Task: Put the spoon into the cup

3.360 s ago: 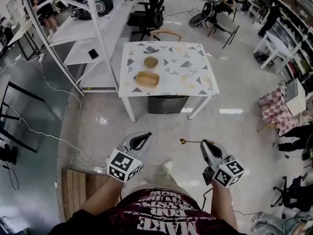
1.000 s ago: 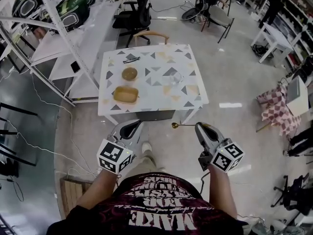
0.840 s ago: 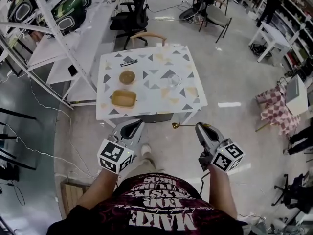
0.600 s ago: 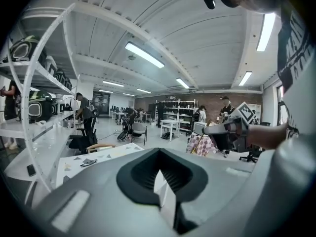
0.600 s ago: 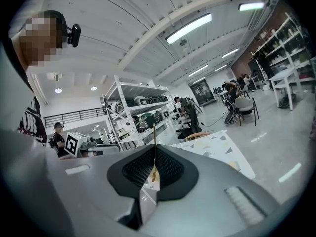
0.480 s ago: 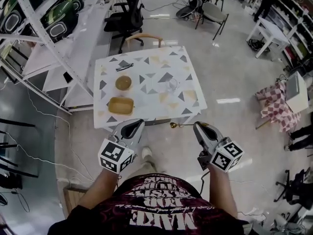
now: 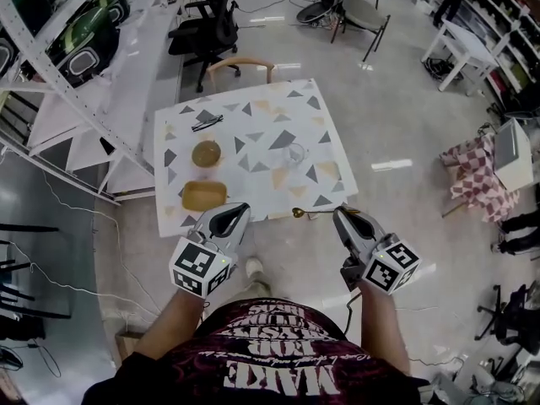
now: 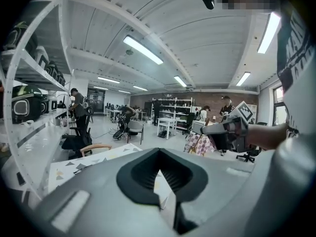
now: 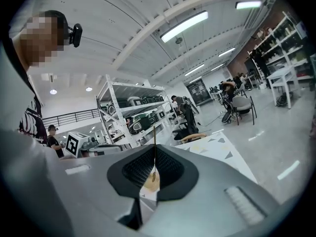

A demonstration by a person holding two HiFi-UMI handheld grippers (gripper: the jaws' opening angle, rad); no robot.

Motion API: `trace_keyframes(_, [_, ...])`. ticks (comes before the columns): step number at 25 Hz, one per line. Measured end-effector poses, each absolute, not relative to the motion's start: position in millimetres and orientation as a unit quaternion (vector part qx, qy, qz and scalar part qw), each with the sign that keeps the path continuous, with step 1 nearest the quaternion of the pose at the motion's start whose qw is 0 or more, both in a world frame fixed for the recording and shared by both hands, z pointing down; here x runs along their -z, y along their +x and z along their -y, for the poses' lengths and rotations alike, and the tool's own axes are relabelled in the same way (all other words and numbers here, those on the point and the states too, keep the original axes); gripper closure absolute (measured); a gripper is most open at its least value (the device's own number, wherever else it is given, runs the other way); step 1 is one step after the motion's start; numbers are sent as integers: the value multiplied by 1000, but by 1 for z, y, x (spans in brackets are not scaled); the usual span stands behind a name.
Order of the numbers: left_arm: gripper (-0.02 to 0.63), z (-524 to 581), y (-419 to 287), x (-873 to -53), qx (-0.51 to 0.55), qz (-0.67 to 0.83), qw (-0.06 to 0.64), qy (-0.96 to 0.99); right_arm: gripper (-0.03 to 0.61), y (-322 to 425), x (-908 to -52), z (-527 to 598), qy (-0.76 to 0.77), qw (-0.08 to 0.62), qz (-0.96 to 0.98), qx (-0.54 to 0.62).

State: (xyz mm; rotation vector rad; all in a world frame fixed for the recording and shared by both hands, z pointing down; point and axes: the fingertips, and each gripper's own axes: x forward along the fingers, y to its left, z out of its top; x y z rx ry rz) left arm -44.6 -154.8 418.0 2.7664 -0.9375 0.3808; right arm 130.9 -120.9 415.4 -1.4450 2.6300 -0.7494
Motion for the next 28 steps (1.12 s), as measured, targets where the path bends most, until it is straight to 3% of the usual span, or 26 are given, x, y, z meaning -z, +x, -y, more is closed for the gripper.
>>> trace_keyframes(28, [614,254,-54,-412,-104,268,87,954,545,122,-394,198,-521,11,-825,218])
